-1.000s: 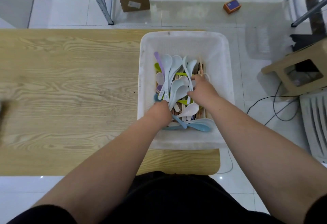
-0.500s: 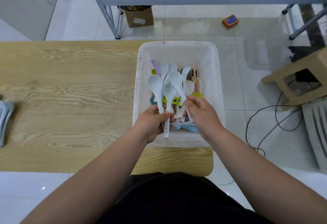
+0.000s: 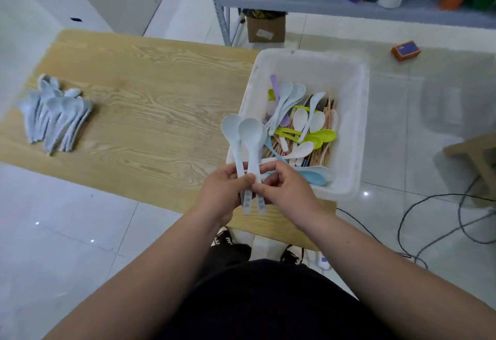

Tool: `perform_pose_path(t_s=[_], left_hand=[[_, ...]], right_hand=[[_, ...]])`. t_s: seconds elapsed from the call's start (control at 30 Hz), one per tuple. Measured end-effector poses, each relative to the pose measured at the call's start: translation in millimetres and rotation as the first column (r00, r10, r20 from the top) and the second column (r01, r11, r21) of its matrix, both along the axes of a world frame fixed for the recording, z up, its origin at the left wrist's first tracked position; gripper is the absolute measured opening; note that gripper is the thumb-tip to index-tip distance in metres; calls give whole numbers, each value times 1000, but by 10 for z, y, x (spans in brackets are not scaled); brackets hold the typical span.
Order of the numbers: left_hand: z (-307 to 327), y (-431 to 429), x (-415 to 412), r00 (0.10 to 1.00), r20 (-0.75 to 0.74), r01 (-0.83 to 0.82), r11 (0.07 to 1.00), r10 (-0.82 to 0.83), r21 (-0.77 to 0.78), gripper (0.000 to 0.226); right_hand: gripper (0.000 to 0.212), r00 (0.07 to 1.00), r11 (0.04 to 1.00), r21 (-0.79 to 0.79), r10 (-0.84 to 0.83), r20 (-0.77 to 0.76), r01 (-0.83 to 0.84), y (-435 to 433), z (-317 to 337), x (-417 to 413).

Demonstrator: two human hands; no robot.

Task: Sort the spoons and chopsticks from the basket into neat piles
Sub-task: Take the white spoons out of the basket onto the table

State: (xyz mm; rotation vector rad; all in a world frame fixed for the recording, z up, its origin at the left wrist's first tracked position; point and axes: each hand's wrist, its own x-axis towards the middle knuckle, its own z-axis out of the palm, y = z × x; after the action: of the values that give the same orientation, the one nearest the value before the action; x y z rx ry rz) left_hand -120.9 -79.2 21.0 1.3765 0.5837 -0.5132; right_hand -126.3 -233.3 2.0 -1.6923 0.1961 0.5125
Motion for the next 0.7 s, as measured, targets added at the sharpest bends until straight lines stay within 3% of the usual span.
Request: perform_pose_path(t_s=[0.17,0.3,0.47,0.7], left_hand=[[33,462,-281,998,22,-51,998,51,35,27],[76,931,-438,996,74,-50,997,45,62,24],[87,1687,-708,991,130,-22,991,5,132,27],[31,2775,-868,990,135,15,986,-37,165,29]], right_hand=[[27,988,986,-85,149,32,-146,428,114,-136],[22,992,991,-61,121,-38,-123,914,139,-116],[16,964,975,223,34,-263,26,1854,166,-61],[18,943,966,251,29,-331,58,3074,161,-181]])
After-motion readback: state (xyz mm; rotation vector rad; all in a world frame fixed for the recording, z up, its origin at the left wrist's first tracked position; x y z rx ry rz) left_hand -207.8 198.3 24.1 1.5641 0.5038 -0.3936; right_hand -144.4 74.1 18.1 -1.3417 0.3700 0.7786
